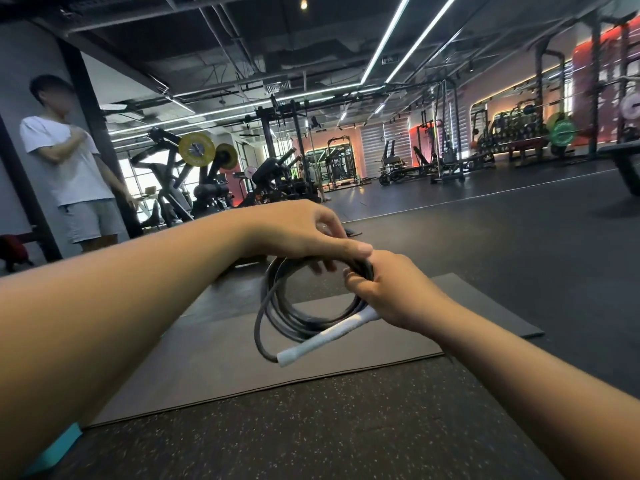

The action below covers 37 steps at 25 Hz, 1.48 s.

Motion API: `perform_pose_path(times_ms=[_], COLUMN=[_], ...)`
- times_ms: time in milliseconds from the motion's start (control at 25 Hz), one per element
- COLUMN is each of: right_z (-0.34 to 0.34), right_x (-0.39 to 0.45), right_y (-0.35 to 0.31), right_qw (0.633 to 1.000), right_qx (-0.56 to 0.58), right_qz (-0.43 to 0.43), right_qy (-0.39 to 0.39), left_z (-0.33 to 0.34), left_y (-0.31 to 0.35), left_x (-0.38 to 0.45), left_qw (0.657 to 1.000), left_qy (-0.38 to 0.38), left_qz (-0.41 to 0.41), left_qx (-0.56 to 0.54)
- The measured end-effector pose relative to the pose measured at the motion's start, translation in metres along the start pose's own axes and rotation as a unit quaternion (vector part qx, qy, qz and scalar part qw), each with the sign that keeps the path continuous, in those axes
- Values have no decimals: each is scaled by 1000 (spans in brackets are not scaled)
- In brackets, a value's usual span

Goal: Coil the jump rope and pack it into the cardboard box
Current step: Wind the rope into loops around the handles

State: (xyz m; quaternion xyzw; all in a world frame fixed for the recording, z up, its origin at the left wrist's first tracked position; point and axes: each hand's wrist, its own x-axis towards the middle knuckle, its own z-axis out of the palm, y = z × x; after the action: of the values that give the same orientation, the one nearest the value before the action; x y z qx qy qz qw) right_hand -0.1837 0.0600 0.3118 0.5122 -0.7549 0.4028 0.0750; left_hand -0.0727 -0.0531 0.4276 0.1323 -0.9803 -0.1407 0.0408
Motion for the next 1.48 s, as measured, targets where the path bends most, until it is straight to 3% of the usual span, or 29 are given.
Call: perform_pose_path(times_ms=[120, 400, 640, 920, 1080, 1240, 1480], right_z=[3, 4, -2, 20, 27, 29, 28], right_x=[-4, -8, -7, -9, -7, -6, -3], right_y=[0, 9, 18, 28, 27, 14, 16], right_qw=[1000, 998, 982, 955, 952, 956, 958], right_qx=[-11, 55, 162, 272, 282, 258, 252], right_qz=[-5, -13, -93, -118, -110, -114, -98], right_qy=[-18, 13, 42, 9, 46, 77, 97], left_z=[14, 34, 58, 54, 66, 78, 84], left_y=[-2, -27, -45, -55, -55, -43, -43], left_x=[9, -5, -17, -17, -21, -18, -18], left_qw=[994, 973, 946, 927, 933, 965, 984], left_qy=[-86, -99, -138, -223, -199, -121, -26], left_qz=[-40, -85, -39, -32, -49, -70, -28], left_qx=[-46, -189, -291, -298, -296, -222, -173])
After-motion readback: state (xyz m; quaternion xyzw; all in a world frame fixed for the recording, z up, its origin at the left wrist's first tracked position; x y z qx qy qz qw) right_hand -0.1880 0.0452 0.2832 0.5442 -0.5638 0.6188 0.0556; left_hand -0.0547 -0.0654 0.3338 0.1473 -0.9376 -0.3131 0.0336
